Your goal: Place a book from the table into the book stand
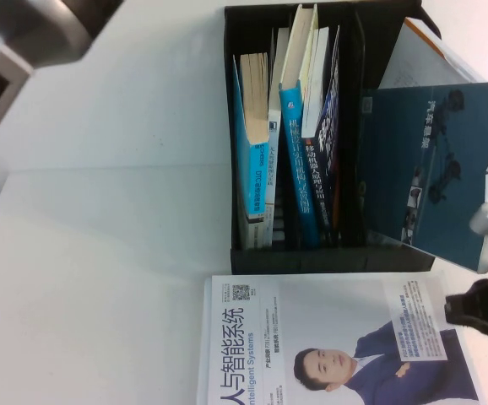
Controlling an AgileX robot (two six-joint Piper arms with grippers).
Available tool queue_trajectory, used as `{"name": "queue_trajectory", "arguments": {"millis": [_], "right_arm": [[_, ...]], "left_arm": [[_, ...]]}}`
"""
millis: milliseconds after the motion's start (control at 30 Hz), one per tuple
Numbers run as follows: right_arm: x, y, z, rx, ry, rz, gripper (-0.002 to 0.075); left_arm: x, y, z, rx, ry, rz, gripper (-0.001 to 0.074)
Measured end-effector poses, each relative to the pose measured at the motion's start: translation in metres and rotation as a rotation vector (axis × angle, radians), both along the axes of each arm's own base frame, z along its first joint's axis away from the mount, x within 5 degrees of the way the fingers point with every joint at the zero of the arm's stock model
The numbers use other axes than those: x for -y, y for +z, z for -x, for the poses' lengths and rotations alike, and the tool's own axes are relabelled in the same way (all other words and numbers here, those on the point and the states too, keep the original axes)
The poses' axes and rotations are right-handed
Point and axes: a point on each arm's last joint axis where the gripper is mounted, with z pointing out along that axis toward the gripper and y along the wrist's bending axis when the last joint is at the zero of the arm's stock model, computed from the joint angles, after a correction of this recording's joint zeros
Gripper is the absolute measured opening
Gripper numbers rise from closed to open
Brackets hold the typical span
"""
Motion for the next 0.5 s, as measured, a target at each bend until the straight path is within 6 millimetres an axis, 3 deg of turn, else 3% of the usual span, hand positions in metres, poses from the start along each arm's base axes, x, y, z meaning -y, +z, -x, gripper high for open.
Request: {"name": "queue_trajectory", "arguments": {"millis": [200, 500], "right_arm": [[-0.005, 0.013, -0.012, 0.076, -0.012, -0.067, -0.0005], [-0.012, 0.076, -0.048, 0.341, 0.005, -0.11, -0.0005]], "left_arm": [[-0.005, 0.004, 0.005, -0.015, 0.011, -0.004, -0.0001], [-0.006, 0.003, 0.005, -0.03, 0.018, -0.013, -0.0001]]}}
